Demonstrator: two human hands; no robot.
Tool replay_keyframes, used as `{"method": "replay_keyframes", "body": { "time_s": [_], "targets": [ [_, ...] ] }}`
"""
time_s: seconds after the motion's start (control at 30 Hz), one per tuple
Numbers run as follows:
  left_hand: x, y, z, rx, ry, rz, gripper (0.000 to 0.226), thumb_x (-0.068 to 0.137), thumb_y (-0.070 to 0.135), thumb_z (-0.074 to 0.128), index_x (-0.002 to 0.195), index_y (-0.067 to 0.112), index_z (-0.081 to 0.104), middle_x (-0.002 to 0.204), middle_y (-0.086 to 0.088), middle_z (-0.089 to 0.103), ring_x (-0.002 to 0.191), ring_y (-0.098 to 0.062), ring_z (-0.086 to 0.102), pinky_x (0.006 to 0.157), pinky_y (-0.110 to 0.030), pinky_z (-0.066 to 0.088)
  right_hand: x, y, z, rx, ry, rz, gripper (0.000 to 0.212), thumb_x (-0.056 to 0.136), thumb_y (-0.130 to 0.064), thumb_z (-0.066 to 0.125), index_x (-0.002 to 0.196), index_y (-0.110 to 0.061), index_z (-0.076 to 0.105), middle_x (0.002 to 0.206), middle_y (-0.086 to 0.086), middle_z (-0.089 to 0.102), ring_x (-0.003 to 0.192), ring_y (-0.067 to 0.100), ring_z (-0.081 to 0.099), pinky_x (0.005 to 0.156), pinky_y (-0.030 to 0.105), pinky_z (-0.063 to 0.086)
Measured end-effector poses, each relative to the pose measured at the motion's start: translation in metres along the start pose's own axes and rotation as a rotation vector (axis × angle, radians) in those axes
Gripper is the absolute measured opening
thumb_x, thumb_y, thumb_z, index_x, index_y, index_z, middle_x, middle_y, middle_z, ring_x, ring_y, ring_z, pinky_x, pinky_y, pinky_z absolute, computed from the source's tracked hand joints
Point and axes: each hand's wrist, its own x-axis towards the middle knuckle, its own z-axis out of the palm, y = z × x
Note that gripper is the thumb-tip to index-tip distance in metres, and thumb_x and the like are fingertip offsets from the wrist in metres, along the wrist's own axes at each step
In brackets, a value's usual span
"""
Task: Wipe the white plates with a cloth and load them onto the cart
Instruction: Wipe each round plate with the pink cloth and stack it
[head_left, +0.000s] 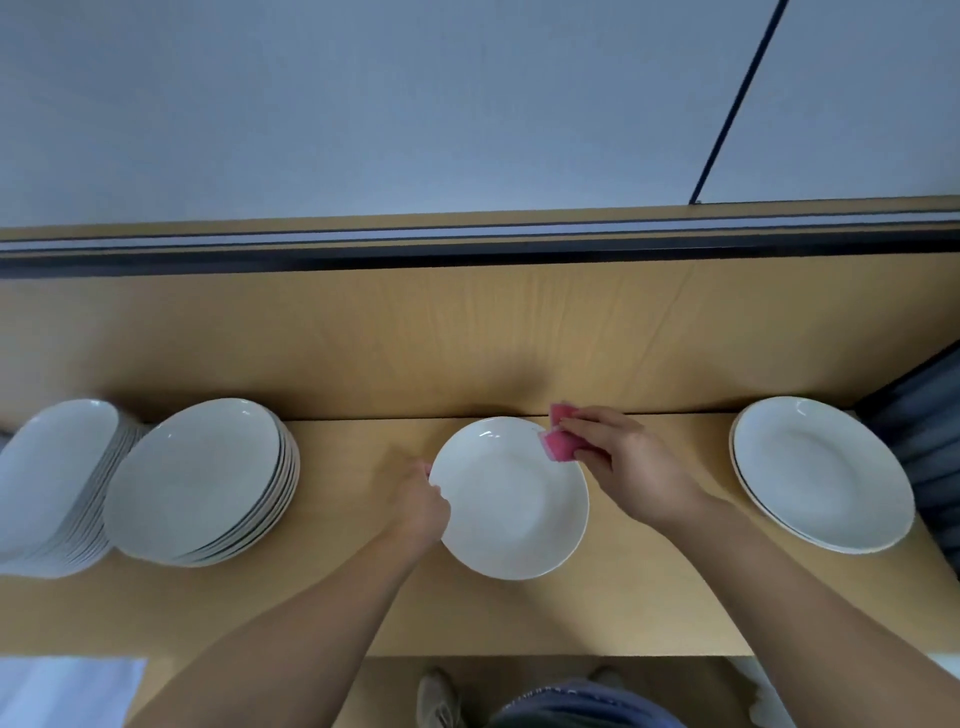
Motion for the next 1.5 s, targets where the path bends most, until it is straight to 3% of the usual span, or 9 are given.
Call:
{"method": "replay_keyframes", "body": {
  "time_s": [0.17,0.4,0.53,0.6,0.7,0.8,0.93,1.23,1.5],
  "targets": [
    [0.005,-0.018,-0.009,-0.015,0.001,-0.036,0.023,0.095,0.004,0.042,0.117,0.008,0.045,0.100,-0.006,0.055,0.079,-0.015,0.051,0.056,-0.022,0.037,0.015,-0.019,0.021,-0.004,-0.072,0.002,0.038,0.094,-0.008,0.057,0.128,-0.021,0.063,0.138,-0.007,0.054,0.127,0.013,0.049,0.105,0.031,0.041],
    [0.006,-0.029,-0.012,0.097,-0.035,-0.012,0.026,0.097,0.016,0.045,0.122,0.011,0.049,0.104,-0.001,0.059,0.090,-0.019,0.055,0.074,-0.028,0.042,0.031,-0.021,0.045,-0.077,-0.171,0.005,0.040,0.094,-0.012,0.056,0.132,-0.025,0.058,0.141,-0.007,0.051,0.127,0.014,0.047,0.104,0.027,0.039],
    [0.010,-0.034,-0.023,0.439,-0.099,0.173,0.053,0.097,0.032,0.047,0.145,0.017,0.029,0.125,-0.003,0.059,0.109,-0.023,0.057,0.084,-0.029,0.043,0.047,-0.024,0.068,-0.123,-0.240,-0.011,0.042,0.096,-0.014,0.052,0.136,-0.026,0.054,0.143,-0.009,0.047,0.126,0.015,0.047,0.101,0.025,0.039],
    [0.010,-0.043,-0.030,0.467,-0.187,0.254,0.066,0.093,0.041,0.052,0.150,0.026,0.022,0.130,0.001,0.057,0.112,-0.021,0.055,0.091,-0.032,0.045,0.054,-0.025,0.085,-0.150,-0.244,-0.008,0.042,0.096,-0.014,0.051,0.136,-0.023,0.053,0.143,-0.006,0.046,0.123,0.018,0.047,0.098,0.026,0.040],
    [0.005,-0.054,-0.040,0.435,-0.296,0.314,0.092,0.076,0.055,0.065,0.150,0.038,0.012,0.133,0.010,0.055,0.114,-0.019,0.054,0.091,-0.033,0.044,0.058,-0.018,0.124,-0.191,-0.258,0.012,0.047,0.092,-0.005,0.049,0.138,-0.019,0.049,0.144,0.001,0.044,0.124,0.026,0.046,0.099,0.032,0.043],
    [0.005,-0.056,-0.040,0.427,-0.280,0.336,0.097,0.071,0.059,0.068,0.147,0.041,0.011,0.126,0.008,0.059,0.106,-0.017,0.056,0.087,-0.032,0.046,0.058,-0.019,0.157,-0.217,-0.282,0.124,0.058,0.092,-0.002,0.048,0.147,-0.015,0.036,0.154,0.003,0.030,0.140,0.028,0.030,0.109,0.039,0.037],
    [0.005,-0.058,-0.041,0.406,-0.285,0.321,0.097,0.073,0.056,0.070,0.148,0.041,0.010,0.128,0.007,0.057,0.111,-0.018,0.054,0.086,-0.026,0.039,0.052,-0.033,0.177,-0.353,-0.275,0.186,0.065,0.096,-0.019,0.048,0.153,-0.012,0.018,0.159,0.015,0.013,0.146,0.034,0.012,0.118,0.047,0.021],
    [0.011,-0.060,-0.043,0.533,-0.284,0.302,0.105,0.076,0.058,0.070,0.154,0.029,0.006,0.142,0.003,0.050,0.126,-0.022,0.048,0.099,-0.031,0.040,0.046,-0.039,0.176,-0.466,-0.524,-0.029,0.075,0.091,-0.019,0.049,0.155,-0.021,0.010,0.163,0.003,0.000,0.149,0.025,0.000,0.120,0.038,0.001],
    [0.013,-0.057,-0.043,0.608,-0.229,0.363,0.101,0.073,0.064,0.068,0.151,0.029,0.014,0.119,0.002,0.062,0.104,-0.020,0.059,0.086,-0.031,0.048,0.023,-0.029,0.175,-0.417,-0.598,-0.314,0.054,0.099,-0.026,0.043,0.151,-0.029,0.028,0.160,-0.003,0.021,0.148,0.022,0.012,0.122,0.038,0.009]
  ]
}}
